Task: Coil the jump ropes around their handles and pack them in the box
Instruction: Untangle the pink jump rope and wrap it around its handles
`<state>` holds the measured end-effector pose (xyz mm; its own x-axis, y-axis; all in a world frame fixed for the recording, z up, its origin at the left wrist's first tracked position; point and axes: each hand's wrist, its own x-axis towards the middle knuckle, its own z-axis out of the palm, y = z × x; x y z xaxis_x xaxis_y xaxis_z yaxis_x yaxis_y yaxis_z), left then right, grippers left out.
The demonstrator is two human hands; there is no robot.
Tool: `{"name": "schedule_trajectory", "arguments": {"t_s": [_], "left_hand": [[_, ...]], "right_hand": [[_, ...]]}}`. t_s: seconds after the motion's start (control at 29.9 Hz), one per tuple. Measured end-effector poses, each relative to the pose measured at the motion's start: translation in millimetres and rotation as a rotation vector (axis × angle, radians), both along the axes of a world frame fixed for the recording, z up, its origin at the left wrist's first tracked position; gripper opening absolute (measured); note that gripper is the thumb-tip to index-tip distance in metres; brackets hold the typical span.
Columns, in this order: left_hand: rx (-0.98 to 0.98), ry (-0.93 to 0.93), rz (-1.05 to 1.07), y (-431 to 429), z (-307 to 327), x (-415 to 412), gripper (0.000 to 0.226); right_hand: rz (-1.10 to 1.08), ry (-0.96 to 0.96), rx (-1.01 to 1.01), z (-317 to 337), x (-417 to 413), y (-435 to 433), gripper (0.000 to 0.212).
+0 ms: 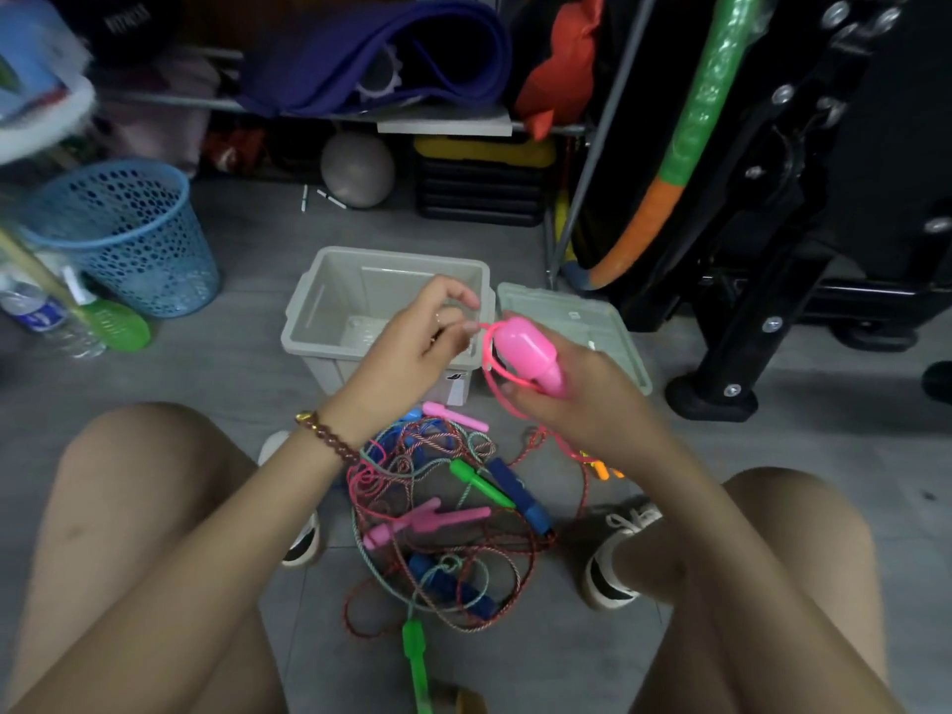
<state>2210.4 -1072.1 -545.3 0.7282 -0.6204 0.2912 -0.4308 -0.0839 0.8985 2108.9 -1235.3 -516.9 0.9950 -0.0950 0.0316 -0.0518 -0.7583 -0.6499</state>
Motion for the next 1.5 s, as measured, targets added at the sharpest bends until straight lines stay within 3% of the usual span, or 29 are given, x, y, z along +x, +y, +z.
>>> {"name": "schedule_trajectory", "arguments": {"t_s": [0.07,0.17,0.33,0.4,0.5,0.6,0.67,0.77,0.83,0.87,0.97,1.04,1.07,1.14,1.24,1.27,1.4,1.5], "left_hand": [[-0.015,0.031,-0.092,-0.2,4.9,-8.2,0.018],[-0.055,0.050,-0.133,-0.5,7.9,-14.2,0.030],[-0.133,0.302,-0.289,-2.9,7.6,-11.9,0.020],[-0.030,0.321,-0.390,-2.9,-3.4,-10.7,0.026],[0.262,0.245,-0.370,-1.2,-34.8,-5.1,0.025],[0.644,0.133,-0.363,8.9,-65.6,8.6,0.017],[0.845,0.175,-0.326,20.5,-85.2,15.5,0.026],[0.989,0.153,-0.113,34.9,-107.8,16.7,0.027],[1.036,-0.006,0.029,35.2,-102.3,14.6,0.013],[1.022,-0.097,0.107,32.8,-92.7,14.3,0.012],[0.717,-0.199,0.257,25.4,-56.9,14.0,0.013],[0.446,-0.190,0.237,20.7,-30.6,8.0,0.012],[0.328,-0.163,0.202,18.9,-19.7,3.1,0.011],[0.187,-0.111,0.108,15.9,-3.4,-7.6,0.014],[0.159,-0.084,-0.038,8.2,2.6,-20.7,0.011],[0.141,-0.075,-0.051,4.9,2.4,-22.8,0.010],[-0.040,0.075,-0.075,-7.3,9.8,-26.7,0.010],[-0.138,0.187,-0.119,-8.4,15.2,-27.6,0.013]], "right_hand": [[0.026,-0.017,-0.010,-5.0,0.2,11.5,0.046],[-0.031,-0.097,0.047,-7.8,3.9,17.3,0.016],[-0.118,-0.245,0.515,2.4,6.6,14.2,0.008],[-0.216,-0.264,0.805,11.1,5.1,10.2,0.014],[-0.274,-0.256,1.247,19.0,7.2,-4.4,0.008],[-0.238,-0.261,1.468,24.1,6.8,-17.8,0.013],[-0.211,-0.292,1.554,26.0,3.3,-23.8,0.015],[-0.311,-0.266,1.495,25.8,0.0,-27.9,0.015],[-0.450,-0.178,1.285,21.7,-0.5,-30.7,0.009],[-0.514,-0.121,1.081,20.4,-0.8,-32.2,0.008],[-0.587,0.057,0.219,8.5,-3.9,-39.1,0.046],[-0.564,0.104,-0.185,4.5,-5.4,-38.3,0.038],[-0.533,0.100,-0.214,4.0,-4.0,-35.7,0.024],[-0.487,0.061,-0.083,3.4,-0.9,-29.3,0.010],[-0.414,-0.035,0.143,3.0,0.8,-16.2,0.018],[-0.345,-0.030,0.209,3.4,0.3,-11.0,0.012],[-0.029,0.105,0.564,4.8,-8.9,9.1,0.017],[-0.008,0.101,0.651,7.2,-11.7,12.4,0.021]]}}
